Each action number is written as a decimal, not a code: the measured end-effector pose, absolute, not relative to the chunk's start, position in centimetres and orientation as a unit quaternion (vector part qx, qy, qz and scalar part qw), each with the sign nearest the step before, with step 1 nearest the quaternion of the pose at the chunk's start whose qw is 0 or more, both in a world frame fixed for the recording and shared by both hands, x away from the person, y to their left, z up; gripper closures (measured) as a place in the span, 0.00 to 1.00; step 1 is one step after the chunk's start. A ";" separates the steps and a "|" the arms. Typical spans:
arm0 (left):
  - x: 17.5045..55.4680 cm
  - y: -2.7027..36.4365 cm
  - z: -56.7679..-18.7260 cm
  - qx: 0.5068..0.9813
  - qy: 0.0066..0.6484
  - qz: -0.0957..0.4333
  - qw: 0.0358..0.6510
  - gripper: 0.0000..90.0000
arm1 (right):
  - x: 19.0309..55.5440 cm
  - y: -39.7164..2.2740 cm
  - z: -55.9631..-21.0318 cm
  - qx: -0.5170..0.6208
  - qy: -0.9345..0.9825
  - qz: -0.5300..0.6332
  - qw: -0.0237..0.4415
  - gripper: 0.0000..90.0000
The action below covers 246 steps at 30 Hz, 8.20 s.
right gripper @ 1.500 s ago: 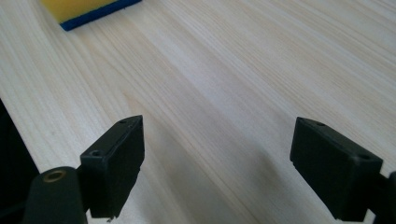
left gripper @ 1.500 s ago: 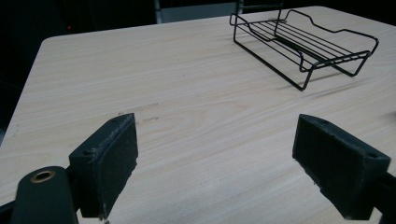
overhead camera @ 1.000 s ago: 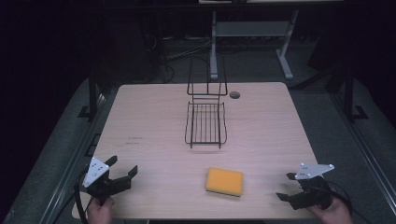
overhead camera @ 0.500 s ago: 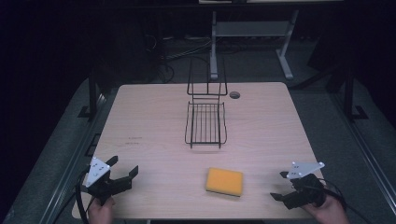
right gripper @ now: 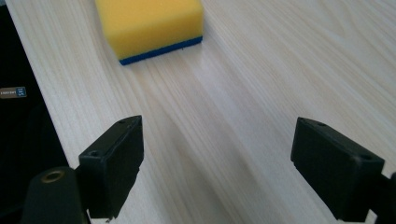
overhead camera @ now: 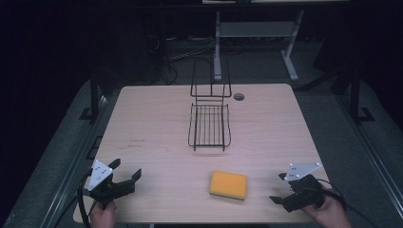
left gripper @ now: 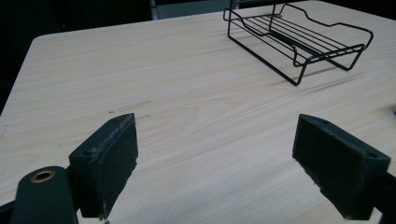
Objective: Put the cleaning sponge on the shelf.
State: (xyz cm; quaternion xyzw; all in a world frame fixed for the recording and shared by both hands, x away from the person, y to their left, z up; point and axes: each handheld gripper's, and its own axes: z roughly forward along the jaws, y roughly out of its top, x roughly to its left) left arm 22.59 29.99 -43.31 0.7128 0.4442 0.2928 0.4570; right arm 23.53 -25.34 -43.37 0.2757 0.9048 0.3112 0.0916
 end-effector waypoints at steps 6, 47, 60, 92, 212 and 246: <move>22.7 30.0 -43.4 0.715 0.445 0.293 0.453 0.15 | 23.8 -24.4 -43.3 0.265 0.909 0.309 0.086 0.19; 22.7 30.0 -43.4 0.716 0.444 0.294 0.451 0.15 | 26.5 -18.5 -40.0 0.174 0.941 0.284 0.053 0.18; 22.7 30.0 -43.3 0.715 0.445 0.296 0.450 0.15 | 27.5 -16.5 -39.3 0.149 0.948 0.279 0.038 0.18; 22.8 30.0 -43.3 0.719 0.443 0.294 0.447 0.15 | 29.0 -12.3 -39.7 0.101 0.961 0.258 0.001 0.17; 23.0 30.7 -43.4 0.705 0.458 0.281 0.462 0.15 | 32.8 -9.4 -40.2 0.094 0.967 0.236 -0.001 0.24; 23.5 31.0 -43.7 0.704 0.465 0.277 0.460 0.15 | 37.4 -8.5 -38.3 0.100 0.963 0.250 -0.008 0.24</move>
